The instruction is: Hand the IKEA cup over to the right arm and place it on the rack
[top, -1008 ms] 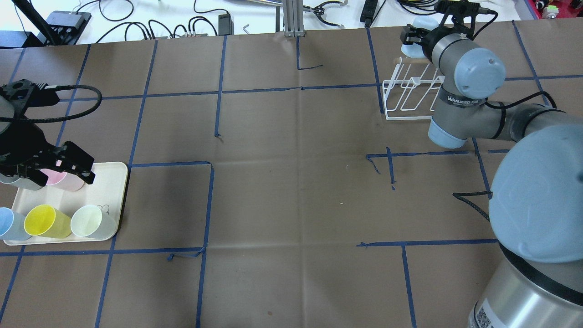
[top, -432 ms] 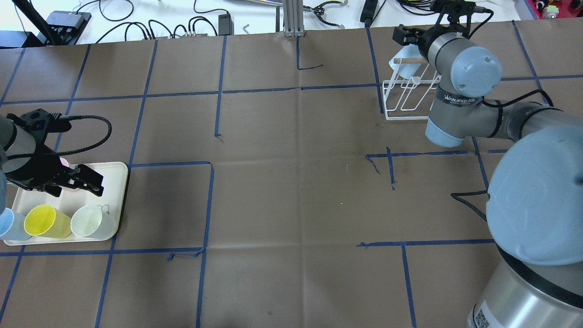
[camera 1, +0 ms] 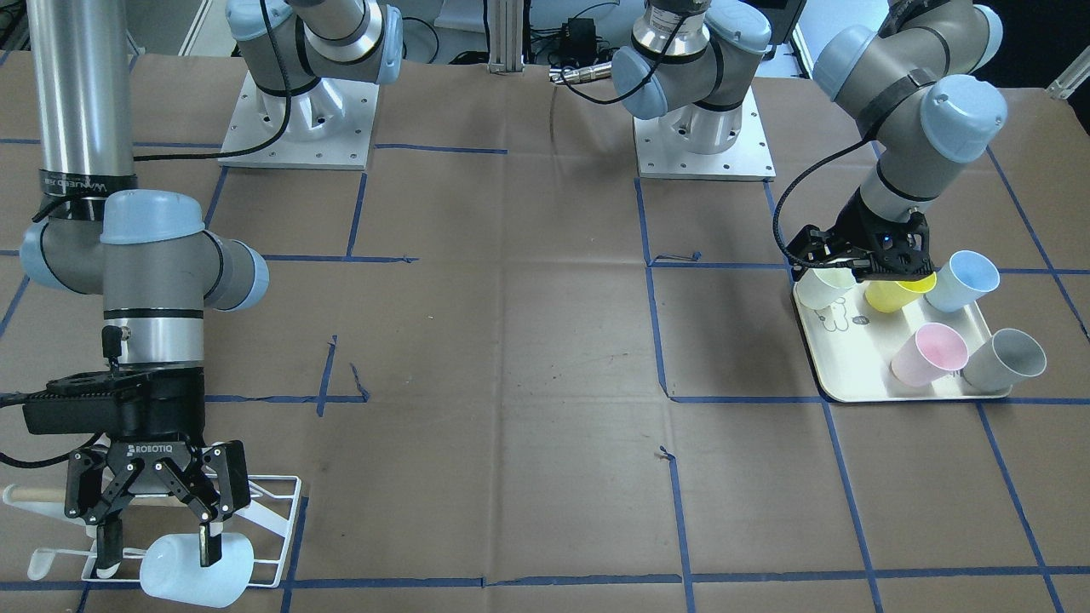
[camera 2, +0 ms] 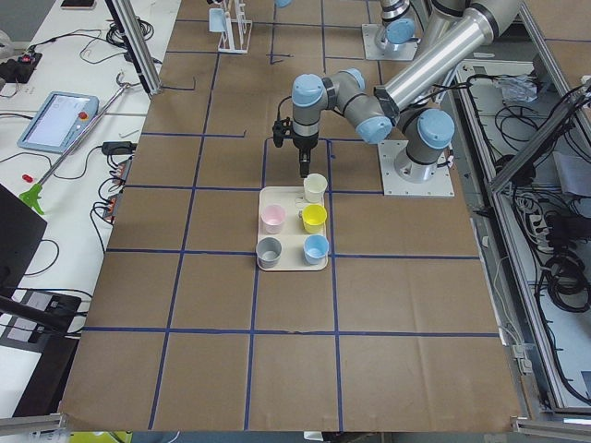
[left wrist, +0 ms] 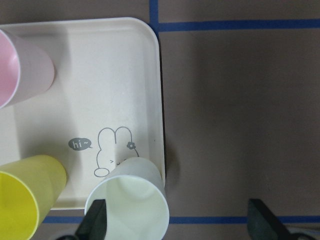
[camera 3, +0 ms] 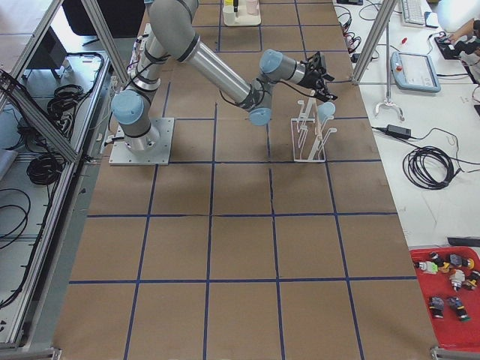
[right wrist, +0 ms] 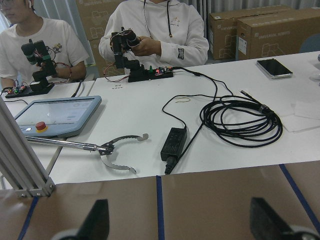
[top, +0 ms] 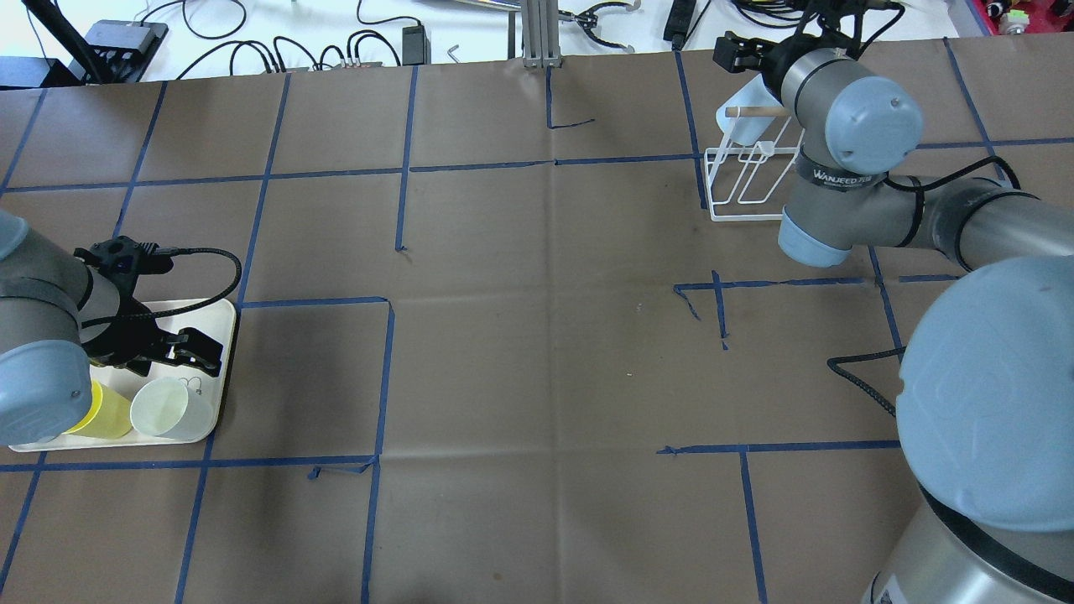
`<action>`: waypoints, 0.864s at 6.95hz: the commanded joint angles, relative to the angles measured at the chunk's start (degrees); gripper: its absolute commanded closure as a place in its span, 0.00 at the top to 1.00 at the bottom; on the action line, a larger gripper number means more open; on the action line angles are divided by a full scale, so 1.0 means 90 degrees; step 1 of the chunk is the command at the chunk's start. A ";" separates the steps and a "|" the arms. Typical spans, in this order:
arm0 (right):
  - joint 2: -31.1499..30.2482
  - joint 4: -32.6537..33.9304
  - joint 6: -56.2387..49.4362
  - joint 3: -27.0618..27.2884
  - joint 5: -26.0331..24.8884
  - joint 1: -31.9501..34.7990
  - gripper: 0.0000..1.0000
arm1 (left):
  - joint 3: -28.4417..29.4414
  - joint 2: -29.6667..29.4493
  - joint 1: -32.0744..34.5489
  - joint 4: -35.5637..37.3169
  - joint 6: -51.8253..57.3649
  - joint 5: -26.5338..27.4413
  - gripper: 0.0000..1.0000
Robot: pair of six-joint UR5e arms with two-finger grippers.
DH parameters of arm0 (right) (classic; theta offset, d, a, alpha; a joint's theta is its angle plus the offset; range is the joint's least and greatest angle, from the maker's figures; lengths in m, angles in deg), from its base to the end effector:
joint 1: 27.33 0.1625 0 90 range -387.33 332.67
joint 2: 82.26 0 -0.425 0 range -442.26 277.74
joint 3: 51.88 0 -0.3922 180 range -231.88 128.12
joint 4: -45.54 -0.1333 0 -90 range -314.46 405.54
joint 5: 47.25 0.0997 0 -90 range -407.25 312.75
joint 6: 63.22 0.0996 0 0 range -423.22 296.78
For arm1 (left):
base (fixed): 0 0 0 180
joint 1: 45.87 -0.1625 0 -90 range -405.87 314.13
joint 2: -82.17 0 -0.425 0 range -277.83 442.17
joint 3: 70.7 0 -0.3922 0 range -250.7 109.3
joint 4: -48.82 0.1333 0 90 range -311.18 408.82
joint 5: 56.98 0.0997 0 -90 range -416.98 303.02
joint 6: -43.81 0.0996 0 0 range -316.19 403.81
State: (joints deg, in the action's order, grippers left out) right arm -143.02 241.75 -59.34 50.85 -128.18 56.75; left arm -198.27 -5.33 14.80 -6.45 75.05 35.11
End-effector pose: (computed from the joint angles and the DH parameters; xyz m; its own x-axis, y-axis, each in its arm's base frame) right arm 0.0831 -0.6431 0.3181 -0.9916 -0.0100 -0.1293 0.1122 0.4340 -0.8939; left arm 0.0837 -0.4136 0.2616 -0.9990 0.0338 -0.0281 0.0331 0.9992 0.0240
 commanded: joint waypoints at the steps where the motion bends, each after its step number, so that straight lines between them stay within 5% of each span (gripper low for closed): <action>1: -0.0882 -0.0772 0.0018 0.0031 0.0047 0.0207 1.00 | -0.0306 -0.0122 -0.0012 0.0262 0.0035 0.0051 0.97; 6: -0.2340 -0.1470 0.2372 0.0634 -0.0040 0.1660 1.00 | -0.0541 -0.0044 -0.0471 0.0223 0.0132 0.0090 0.97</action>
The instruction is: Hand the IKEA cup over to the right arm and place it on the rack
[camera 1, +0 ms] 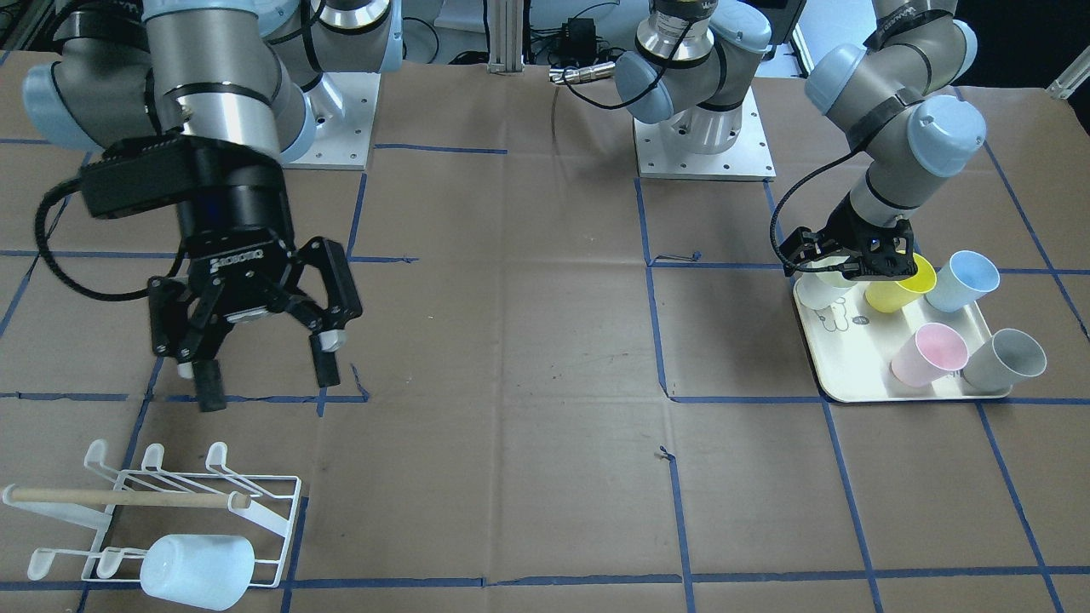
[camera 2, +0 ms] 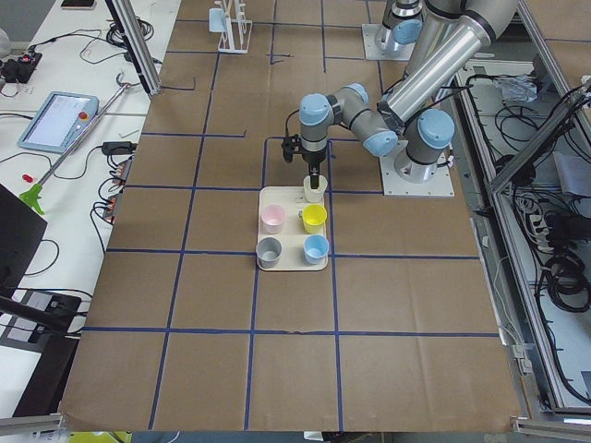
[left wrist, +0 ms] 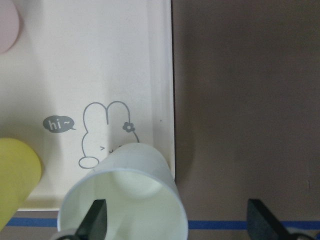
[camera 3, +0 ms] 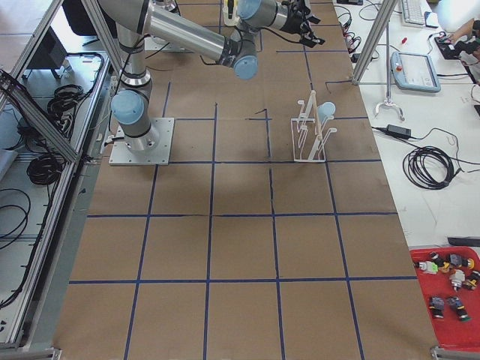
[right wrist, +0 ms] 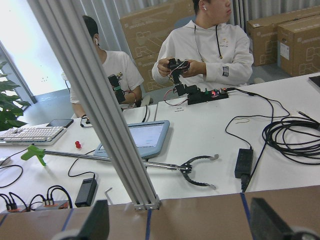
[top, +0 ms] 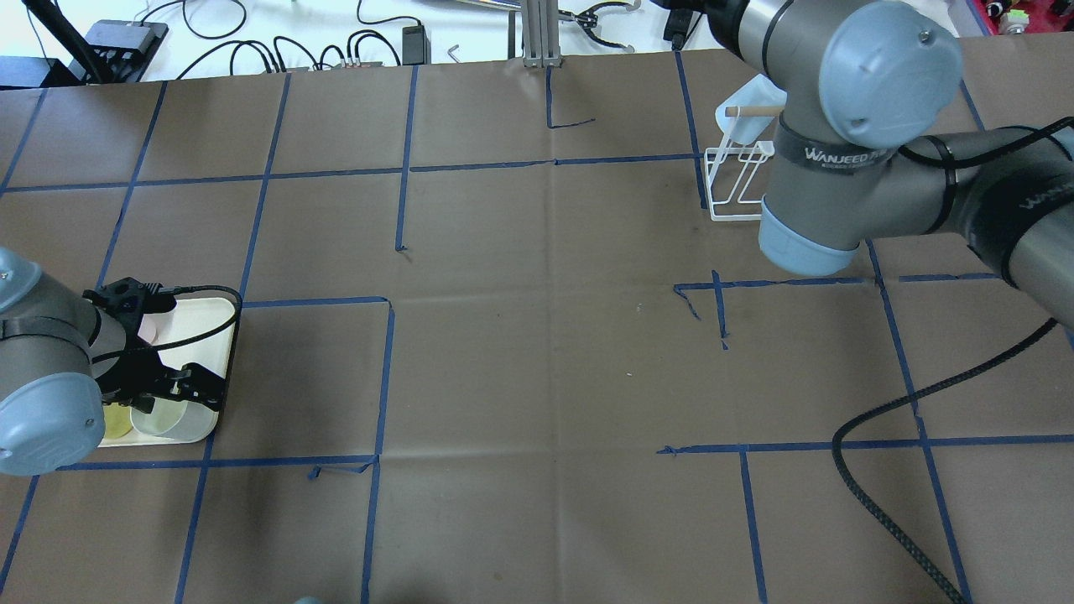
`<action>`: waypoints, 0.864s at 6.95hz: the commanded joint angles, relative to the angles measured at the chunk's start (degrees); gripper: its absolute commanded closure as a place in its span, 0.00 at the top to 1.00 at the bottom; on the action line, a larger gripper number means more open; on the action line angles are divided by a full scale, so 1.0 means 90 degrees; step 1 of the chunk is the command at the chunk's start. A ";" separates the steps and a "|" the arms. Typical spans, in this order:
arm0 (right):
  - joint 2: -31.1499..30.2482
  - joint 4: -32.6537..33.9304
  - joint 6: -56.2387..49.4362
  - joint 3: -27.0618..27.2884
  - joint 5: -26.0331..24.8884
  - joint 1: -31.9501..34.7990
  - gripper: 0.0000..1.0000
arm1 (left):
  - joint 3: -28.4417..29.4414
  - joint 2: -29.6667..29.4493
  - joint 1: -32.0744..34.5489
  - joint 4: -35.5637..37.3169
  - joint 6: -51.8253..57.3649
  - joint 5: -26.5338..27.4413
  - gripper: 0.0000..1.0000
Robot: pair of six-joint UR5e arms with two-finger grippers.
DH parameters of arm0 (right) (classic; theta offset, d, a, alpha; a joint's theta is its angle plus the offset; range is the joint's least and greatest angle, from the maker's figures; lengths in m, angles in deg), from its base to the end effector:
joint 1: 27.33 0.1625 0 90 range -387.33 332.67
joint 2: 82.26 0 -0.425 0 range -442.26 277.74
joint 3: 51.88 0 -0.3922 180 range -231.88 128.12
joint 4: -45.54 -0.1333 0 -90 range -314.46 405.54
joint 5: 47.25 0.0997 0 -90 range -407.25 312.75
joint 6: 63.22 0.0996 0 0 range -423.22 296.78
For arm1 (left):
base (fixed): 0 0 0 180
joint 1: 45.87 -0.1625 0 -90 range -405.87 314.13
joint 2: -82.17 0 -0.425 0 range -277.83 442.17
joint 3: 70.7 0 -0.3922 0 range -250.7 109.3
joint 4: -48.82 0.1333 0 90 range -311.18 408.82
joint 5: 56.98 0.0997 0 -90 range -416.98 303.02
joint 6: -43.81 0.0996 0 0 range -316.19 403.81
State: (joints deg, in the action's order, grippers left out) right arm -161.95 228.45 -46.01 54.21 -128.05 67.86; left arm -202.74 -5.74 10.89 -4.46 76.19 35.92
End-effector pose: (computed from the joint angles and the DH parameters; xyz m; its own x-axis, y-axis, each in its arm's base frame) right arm 0.1990 -0.5415 0.4585 -0.9371 -0.1073 -0.3322 0.2525 0.4488 -0.8572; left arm 0.1005 -0.3874 0.2304 -0.9998 -0.0131 -0.0125 -0.0140 0.9971 0.0746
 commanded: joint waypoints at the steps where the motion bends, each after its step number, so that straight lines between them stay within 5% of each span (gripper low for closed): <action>1: -0.0383 0.0037 0.1800 0.0399 -0.0074 0.0710 1.00 | -0.0036 -0.0018 -0.0037 0.0031 0.0015 -0.0019 0.87; 2: -0.0461 0.0047 0.2563 0.0516 -0.0084 0.0945 1.00 | 0.0003 -0.0037 -0.0027 0.0060 0.0025 -0.0009 0.64; 4: -0.0676 0.0066 0.3960 0.0877 -0.0501 0.1287 1.00 | 0.0023 -0.0018 -0.0036 0.0031 0.0035 -0.0058 0.00; 6: -0.0920 0.0076 0.5444 0.1325 -0.0756 0.1406 1.00 | 0.0081 -0.0008 -0.0037 0.0031 0.0035 -0.0117 0.00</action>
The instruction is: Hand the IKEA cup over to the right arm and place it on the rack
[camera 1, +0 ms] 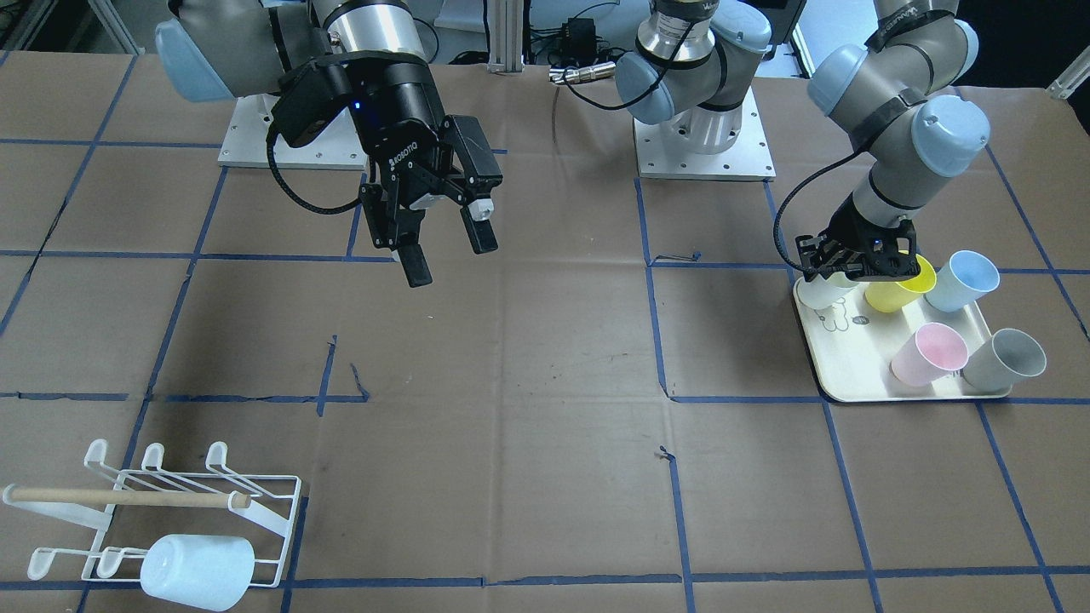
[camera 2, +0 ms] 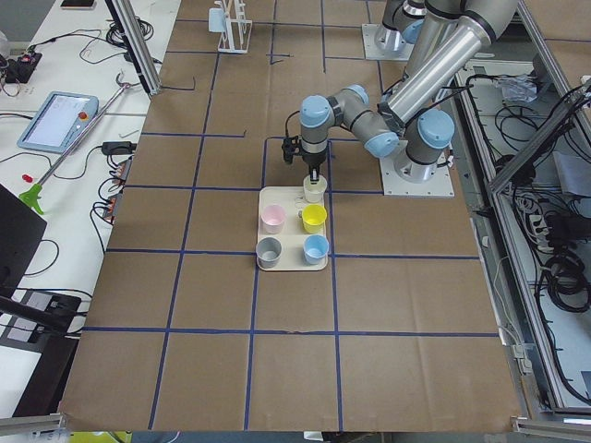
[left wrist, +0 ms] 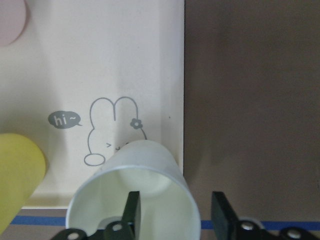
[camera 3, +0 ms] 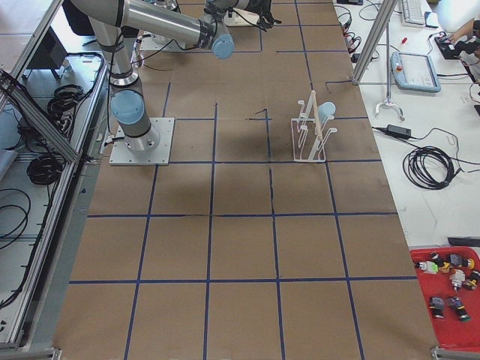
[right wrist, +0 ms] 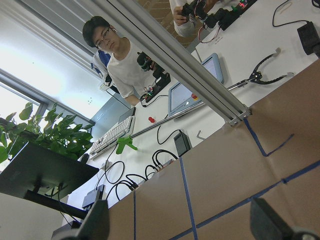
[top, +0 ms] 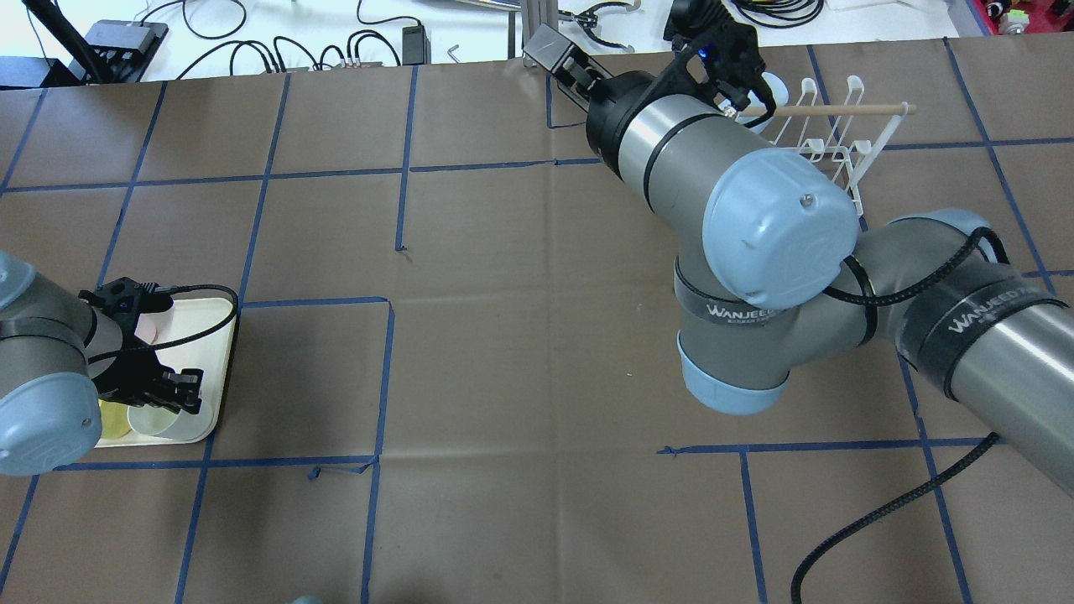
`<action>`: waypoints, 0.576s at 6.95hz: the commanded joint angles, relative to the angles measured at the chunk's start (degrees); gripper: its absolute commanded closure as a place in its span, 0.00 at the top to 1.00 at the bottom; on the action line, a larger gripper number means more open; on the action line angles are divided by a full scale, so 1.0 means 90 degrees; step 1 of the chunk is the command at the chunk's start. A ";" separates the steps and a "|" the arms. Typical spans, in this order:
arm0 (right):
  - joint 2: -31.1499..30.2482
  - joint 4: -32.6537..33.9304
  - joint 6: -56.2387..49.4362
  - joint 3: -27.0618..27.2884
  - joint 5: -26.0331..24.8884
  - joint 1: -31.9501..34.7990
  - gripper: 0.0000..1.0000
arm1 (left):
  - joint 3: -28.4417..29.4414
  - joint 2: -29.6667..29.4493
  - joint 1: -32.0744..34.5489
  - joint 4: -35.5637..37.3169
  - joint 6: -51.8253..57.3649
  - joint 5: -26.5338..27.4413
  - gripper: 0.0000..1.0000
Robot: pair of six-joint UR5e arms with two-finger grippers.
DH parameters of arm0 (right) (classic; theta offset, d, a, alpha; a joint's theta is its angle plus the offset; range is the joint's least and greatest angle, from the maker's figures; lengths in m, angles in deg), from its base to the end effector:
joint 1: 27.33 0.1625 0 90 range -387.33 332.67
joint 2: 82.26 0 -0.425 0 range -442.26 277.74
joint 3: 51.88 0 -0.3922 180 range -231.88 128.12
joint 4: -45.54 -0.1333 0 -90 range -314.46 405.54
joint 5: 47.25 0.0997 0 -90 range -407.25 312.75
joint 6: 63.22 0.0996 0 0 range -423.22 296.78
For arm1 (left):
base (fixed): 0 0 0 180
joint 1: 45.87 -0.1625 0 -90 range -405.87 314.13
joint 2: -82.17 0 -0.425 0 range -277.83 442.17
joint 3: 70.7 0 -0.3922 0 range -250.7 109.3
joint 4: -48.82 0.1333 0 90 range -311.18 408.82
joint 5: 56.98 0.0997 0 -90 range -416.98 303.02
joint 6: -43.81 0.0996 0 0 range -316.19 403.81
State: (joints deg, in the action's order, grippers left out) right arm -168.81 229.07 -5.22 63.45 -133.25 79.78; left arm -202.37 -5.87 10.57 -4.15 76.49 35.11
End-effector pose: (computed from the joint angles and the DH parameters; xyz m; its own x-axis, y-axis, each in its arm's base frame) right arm 0.2817 -0.4383 0.4457 -0.6018 0.1583 -0.7828 0.7263 0.5161 -0.4541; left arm 0.1032 -0.3901 0.2326 -0.9999 -0.0143 -0.0054 -0.0146 0.9981 0.0590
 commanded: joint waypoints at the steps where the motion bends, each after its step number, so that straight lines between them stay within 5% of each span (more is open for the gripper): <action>1: -0.0255 0.0308 0.1692 0.0523 -0.0189 0.0101 1.00 | 0.0185 0.0026 0.0009 -0.0051 0.0001 -0.0018 0.00; 3: 0.0073 0.0787 0.2703 0.0564 -0.0102 0.0091 1.00 | 0.0992 0.0113 0.0077 -0.0992 -0.0008 0.0002 0.00; 4: 0.0482 0.1427 0.2716 0.0545 -0.0082 0.0091 1.00 | 0.1935 0.0094 0.0125 -0.2188 -0.0018 0.0002 0.00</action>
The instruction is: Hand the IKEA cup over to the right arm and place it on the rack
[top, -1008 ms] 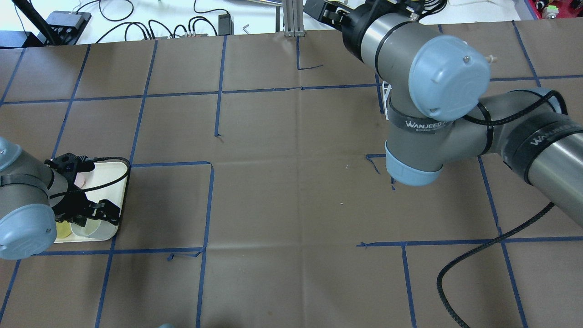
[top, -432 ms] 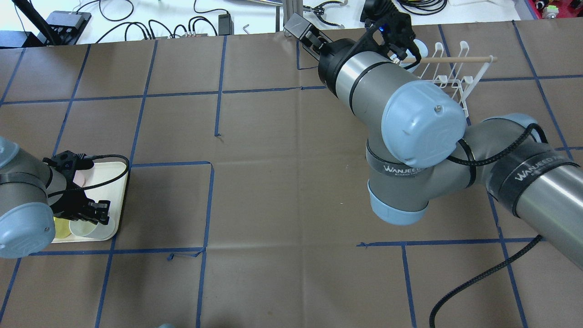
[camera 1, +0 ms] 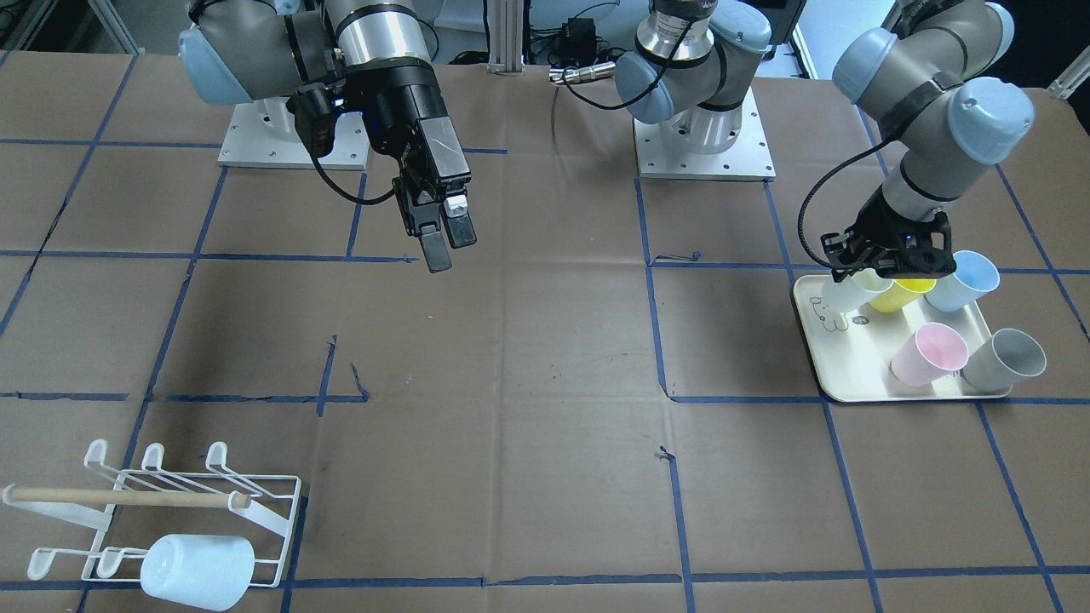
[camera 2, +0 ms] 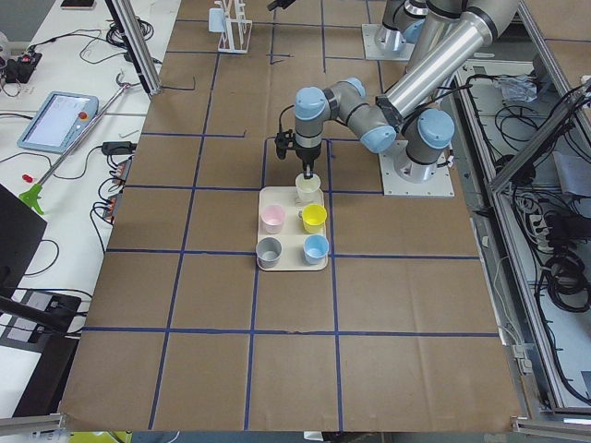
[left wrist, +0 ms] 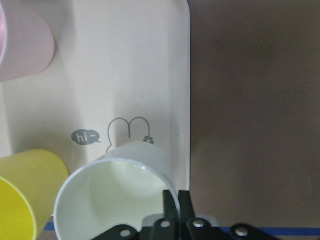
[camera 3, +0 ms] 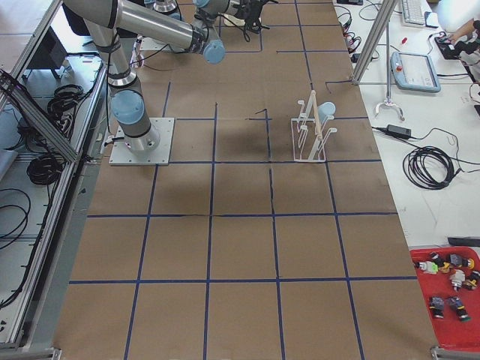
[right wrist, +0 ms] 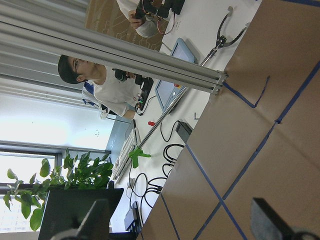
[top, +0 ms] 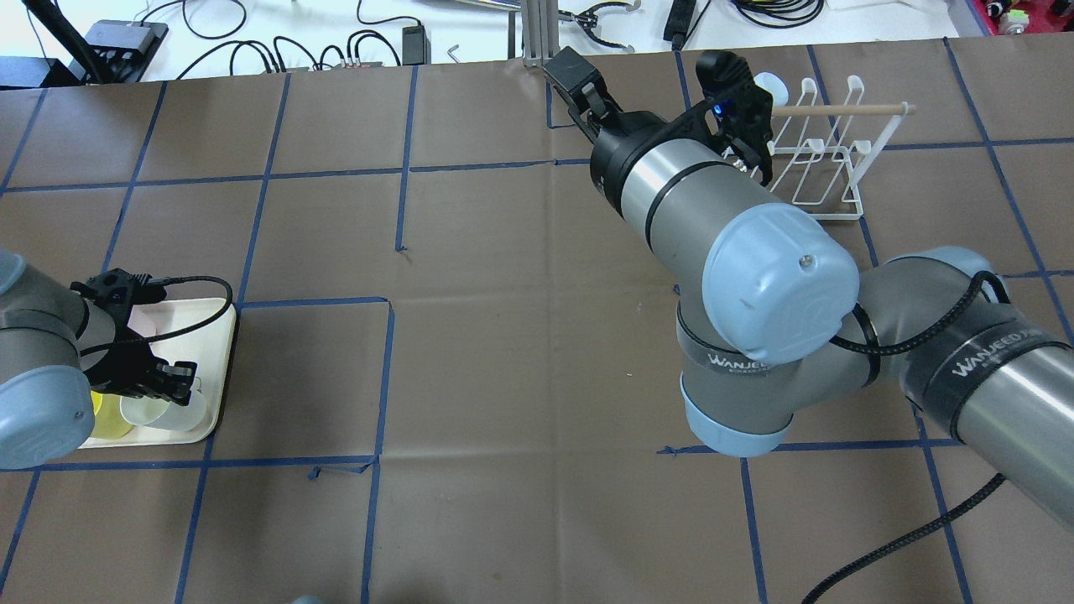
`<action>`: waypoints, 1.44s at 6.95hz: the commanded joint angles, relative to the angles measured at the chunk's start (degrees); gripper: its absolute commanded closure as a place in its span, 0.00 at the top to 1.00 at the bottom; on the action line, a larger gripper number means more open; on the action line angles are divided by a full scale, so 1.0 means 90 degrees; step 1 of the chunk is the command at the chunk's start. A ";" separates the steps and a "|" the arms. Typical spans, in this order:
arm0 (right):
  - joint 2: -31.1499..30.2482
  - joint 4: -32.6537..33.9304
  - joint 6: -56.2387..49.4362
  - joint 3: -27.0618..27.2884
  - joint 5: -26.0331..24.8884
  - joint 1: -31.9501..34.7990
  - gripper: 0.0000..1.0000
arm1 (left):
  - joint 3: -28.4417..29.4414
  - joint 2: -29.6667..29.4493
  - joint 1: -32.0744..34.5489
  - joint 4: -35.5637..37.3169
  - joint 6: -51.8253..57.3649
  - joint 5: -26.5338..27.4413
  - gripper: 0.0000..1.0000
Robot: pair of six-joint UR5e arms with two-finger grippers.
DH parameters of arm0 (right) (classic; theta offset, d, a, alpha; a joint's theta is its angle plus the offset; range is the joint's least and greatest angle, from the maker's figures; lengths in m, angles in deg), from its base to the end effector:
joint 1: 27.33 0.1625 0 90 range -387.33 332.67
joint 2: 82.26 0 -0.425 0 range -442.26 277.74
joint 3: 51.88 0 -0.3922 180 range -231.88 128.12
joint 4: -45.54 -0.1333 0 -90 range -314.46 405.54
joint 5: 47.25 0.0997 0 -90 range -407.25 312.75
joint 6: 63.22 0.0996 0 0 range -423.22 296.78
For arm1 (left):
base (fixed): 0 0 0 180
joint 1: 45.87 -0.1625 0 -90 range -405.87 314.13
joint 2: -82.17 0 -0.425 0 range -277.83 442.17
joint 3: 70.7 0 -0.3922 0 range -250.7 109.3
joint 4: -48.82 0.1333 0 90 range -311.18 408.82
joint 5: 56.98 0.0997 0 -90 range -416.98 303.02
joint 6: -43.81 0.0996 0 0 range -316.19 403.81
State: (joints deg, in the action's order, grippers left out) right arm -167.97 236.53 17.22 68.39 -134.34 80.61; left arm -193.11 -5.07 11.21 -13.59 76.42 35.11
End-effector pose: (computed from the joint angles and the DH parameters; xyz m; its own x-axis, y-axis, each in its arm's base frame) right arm 0.2813 -0.4196 0.4154 -0.2769 0.3167 -0.9072 0.9024 0.4102 -0.1322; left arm 0.1175 -0.4200 0.2899 -0.9999 -0.0045 -0.0113 -0.0050 0.9987 0.0499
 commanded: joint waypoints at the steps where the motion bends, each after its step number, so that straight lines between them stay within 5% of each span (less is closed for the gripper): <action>1: 0.0692 0.1088 0.0368 -0.0014 0.0029 -0.0011 1.00 | 0.1931 -0.0033 0.0132 -0.2370 -0.0030 0.0002 0.00; 2: 0.0695 0.1064 0.0669 -0.0014 0.0039 -0.0040 1.00 | 0.2657 -0.0130 0.0230 -0.3079 -0.0059 0.0031 0.00; 4: 0.0646 0.1121 0.0750 0.0258 0.0049 -0.0147 1.00 | 0.3219 -0.0277 0.0541 -0.3077 0.0057 -0.0104 0.00; 7: -0.0483 0.1112 0.0770 0.1328 0.0039 -0.0575 1.00 | 0.4030 -0.0277 0.1040 -0.3037 0.0164 -0.2557 0.00; 10: -0.0780 0.2147 0.0974 0.2212 0.0254 -0.0822 1.00 | 0.3419 -0.0228 0.1139 -0.2617 0.2371 -0.5087 0.00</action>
State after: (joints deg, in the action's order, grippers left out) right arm -174.29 253.13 24.97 86.27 -132.31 73.68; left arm -159.72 -7.04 21.18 -38.12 88.00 -1.48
